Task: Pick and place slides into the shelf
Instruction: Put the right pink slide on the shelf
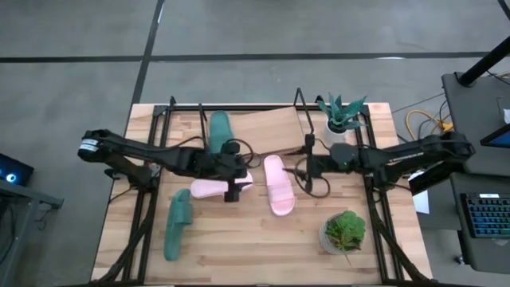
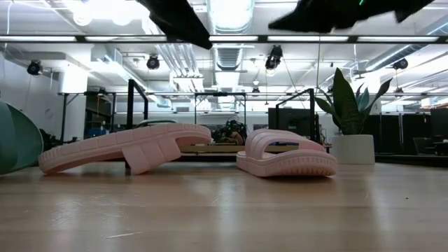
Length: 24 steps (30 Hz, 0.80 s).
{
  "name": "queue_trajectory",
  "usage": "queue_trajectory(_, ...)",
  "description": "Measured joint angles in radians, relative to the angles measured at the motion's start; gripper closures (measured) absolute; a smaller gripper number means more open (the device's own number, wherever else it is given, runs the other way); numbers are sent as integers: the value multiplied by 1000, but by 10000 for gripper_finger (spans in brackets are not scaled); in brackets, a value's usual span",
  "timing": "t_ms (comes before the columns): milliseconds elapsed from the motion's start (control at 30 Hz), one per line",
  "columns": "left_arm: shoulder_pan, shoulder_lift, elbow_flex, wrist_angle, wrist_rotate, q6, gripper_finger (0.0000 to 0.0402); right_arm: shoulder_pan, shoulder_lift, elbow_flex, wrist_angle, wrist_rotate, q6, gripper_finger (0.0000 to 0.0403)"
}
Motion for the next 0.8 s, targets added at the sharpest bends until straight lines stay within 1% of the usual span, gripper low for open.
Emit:
queue_trajectory(100, -26, -13, -13, -11, -16, 9, 175, 108, -7, 21, -48, 76, 17, 195)
queue_trajectory(200, -47, -21, -26, -8, -17, 9, 175, 207, 9, 43, -91, 190, 18, 195)
queue_trajectory(267, -56, -21, -41, -11, -17, 8, 175, 260, 27, 55, -120, 253, 18, 195)
queue_trajectory(333, -60, -22, -59, -14, -17, 1, 175, 304, 47, 61, -148, 294, 18, 195)
queue_trajectory(400, -63, -23, -76, -13, -18, 0, 175, 338, 69, 62, -173, 317, 29, 195)
queue_trajectory(500, -63, -23, -90, -14, -18, -1, 175, 366, 100, 63, -236, 324, 57, 195)
queue_trajectory(633, -62, -21, -91, -12, -18, 0, 175, 368, 170, 62, -338, 324, 113, 195)
queue_trajectory(800, -62, -21, -91, -10, -21, 0, 175, 372, 297, 63, -343, 325, 115, 195)
